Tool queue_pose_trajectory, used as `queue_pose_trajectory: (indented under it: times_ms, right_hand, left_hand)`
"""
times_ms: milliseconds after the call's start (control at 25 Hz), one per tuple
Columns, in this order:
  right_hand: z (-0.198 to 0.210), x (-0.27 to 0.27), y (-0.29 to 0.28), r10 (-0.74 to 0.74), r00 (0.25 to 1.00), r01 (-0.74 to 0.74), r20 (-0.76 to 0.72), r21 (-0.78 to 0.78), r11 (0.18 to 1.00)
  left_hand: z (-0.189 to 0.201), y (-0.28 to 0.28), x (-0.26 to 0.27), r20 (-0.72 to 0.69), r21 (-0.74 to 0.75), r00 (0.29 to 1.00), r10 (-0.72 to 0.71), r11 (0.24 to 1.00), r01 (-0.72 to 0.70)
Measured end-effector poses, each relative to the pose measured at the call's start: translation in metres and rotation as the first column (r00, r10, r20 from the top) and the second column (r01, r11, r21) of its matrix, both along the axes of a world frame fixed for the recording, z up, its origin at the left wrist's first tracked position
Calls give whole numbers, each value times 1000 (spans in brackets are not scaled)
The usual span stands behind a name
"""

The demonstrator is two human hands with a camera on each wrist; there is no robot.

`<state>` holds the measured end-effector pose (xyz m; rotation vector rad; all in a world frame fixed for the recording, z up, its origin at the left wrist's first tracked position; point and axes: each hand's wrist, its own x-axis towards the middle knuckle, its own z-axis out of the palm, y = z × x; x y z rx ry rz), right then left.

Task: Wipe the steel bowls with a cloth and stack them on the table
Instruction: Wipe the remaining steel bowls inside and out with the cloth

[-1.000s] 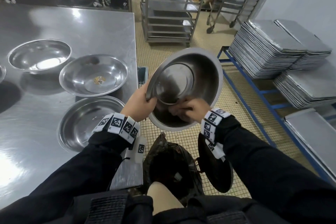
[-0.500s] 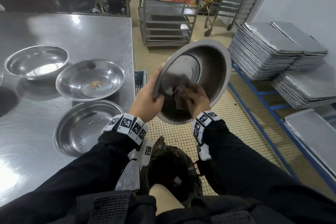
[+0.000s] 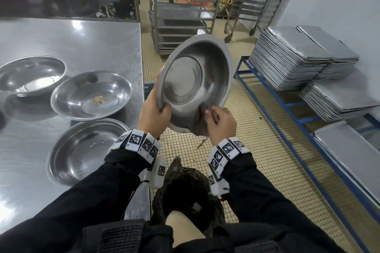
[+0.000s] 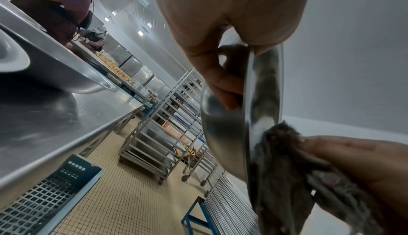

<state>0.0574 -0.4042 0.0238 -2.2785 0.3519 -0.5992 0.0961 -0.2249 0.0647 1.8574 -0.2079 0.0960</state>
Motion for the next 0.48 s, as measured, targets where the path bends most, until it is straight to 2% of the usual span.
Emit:
queue_pose_trajectory:
  times_ms: [40, 80, 120, 240, 360, 480]
  right_hand:
    - [4, -2, 6, -66, 997, 60, 50, 127, 990]
    - [8, -5, 17, -65, 993, 45, 95, 205, 978]
    - [8, -7, 31, -22, 992, -6, 127, 211, 977]
    - [0, -12, 65, 248, 957, -256, 152, 36, 966]
    - [-6, -8, 58, 461, 887, -459, 17, -58, 886]
    - [-3, 6, 22, 499, 851, -521, -160, -154, 839]
  left_hand:
    - [0, 0, 1, 1, -13, 1000, 17, 1000, -16]
    - [0, -2, 1, 4, -17, 1000, 30, 999, -30]
    - [0, -3, 2, 8, -22, 999, 42, 999, -42]
    - [1, -7, 2, 9, -81, 998, 69, 994, -68]
    - [1, -2, 2, 8, -116, 998, 70, 991, -68]
    - [4, 2, 0, 41, -82, 998, 39, 996, -36]
